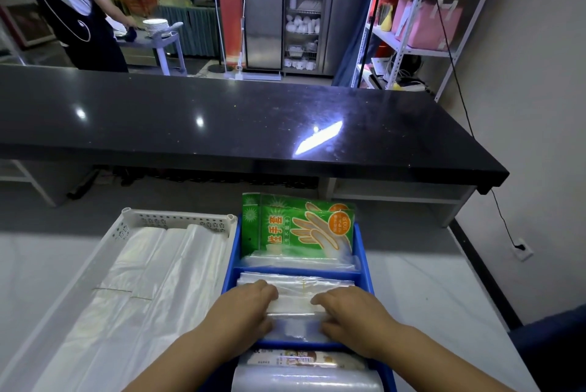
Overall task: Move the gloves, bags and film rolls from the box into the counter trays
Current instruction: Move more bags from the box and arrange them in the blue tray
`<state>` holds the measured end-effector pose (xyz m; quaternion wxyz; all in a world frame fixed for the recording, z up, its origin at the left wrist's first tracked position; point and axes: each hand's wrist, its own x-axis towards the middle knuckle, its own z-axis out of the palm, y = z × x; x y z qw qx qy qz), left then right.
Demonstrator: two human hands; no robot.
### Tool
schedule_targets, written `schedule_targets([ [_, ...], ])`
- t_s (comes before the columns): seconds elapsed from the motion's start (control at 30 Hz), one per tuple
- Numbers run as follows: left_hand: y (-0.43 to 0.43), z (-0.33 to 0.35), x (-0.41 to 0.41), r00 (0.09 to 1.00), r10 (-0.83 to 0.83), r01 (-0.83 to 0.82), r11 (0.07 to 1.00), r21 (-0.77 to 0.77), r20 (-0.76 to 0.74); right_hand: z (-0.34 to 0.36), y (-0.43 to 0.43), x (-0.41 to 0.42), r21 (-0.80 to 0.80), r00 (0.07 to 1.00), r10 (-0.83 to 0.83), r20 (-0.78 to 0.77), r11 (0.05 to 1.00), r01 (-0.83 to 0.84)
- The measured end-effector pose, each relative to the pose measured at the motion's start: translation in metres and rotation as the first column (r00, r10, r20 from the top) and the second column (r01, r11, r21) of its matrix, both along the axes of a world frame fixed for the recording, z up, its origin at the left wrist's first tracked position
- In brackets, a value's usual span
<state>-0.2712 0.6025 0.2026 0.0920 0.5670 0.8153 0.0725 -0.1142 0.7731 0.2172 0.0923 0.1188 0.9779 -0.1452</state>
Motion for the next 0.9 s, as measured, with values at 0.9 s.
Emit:
schedule_targets([
  [0.9,-0.048,0.040,0.028,0.907,0.316,-0.280,0.946,0.162,-0.280,0.016,0.015,0.002,0.238,0.984,0.178,-0.020,0.957,-0.168],
])
